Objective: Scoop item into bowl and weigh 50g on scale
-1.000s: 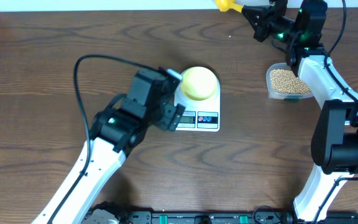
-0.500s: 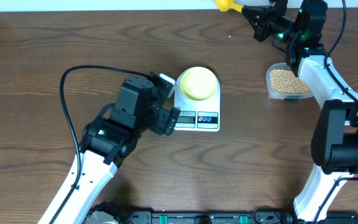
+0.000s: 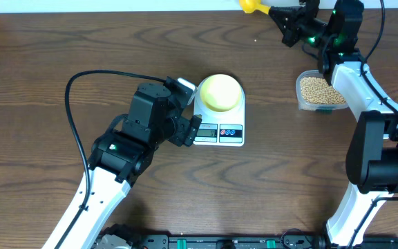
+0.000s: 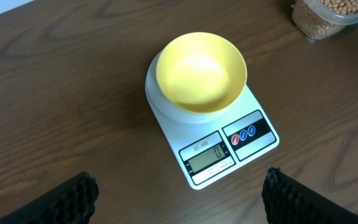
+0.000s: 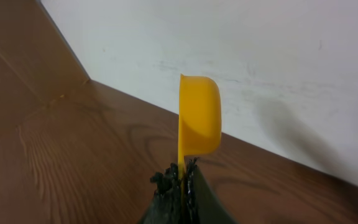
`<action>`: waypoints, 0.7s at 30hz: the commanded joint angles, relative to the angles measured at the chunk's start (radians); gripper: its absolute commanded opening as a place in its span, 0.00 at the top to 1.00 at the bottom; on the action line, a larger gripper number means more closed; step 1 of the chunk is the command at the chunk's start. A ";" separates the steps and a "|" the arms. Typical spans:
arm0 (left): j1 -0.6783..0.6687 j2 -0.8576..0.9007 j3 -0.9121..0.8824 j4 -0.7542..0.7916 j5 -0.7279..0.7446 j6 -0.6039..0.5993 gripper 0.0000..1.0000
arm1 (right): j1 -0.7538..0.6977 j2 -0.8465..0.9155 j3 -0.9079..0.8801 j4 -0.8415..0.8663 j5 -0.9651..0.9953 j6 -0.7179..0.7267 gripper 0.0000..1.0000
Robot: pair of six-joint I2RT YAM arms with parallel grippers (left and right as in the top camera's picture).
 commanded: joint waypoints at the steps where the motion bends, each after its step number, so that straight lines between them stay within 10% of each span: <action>1: 0.002 0.004 -0.002 0.000 0.012 0.002 0.13 | -0.016 0.003 0.020 -0.005 -0.007 0.032 0.99; 21: 0.002 0.004 -0.002 0.000 0.013 0.002 0.14 | -0.123 -0.358 0.032 -0.525 0.214 -0.019 0.99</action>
